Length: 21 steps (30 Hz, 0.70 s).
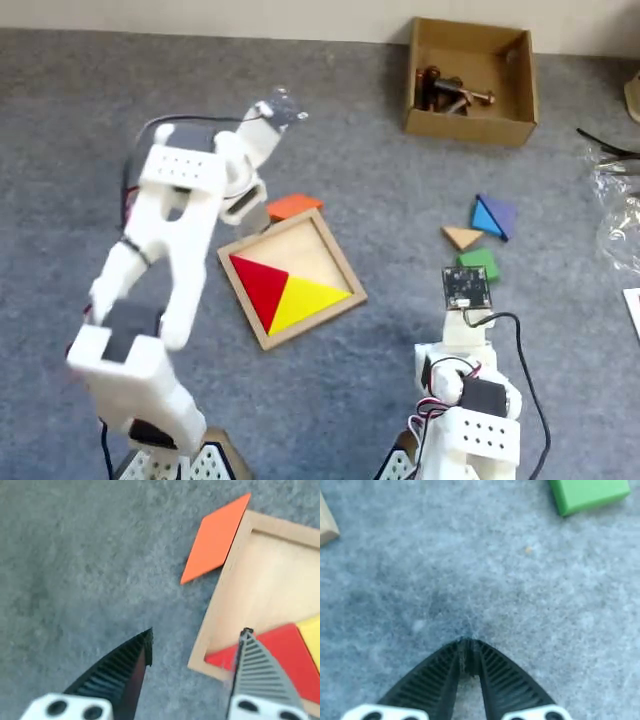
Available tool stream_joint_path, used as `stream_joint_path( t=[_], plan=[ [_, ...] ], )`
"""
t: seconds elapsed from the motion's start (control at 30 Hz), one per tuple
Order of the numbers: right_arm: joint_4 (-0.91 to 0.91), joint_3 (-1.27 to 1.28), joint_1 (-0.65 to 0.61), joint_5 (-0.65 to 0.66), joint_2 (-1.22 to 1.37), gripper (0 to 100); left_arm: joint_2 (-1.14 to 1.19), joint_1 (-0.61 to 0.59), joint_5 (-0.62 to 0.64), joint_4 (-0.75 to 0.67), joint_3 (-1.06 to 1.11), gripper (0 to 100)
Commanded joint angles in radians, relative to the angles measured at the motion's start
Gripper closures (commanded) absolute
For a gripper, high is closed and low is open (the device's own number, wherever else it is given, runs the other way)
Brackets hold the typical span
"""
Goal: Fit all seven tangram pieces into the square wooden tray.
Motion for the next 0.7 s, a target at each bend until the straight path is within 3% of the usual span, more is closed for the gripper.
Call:
stream_joint_path(
  t=[0.0,0.5,0.67],
  plan=[
    [-0.035,0.021,0.028,-0.009,0.002,98.7,0.065,0.031,-0.003,-0.031,-0.14,74],
    [-0.035,0.021,0.03,-0.009,0.002,98.7,0.298,-0.007,-0.006,-0.259,-0.249,74],
    [-0.035,0.021,0.03,-0.009,0.002,98.7,0.309,0.001,-0.005,-0.27,-0.249,74]
  ],
)
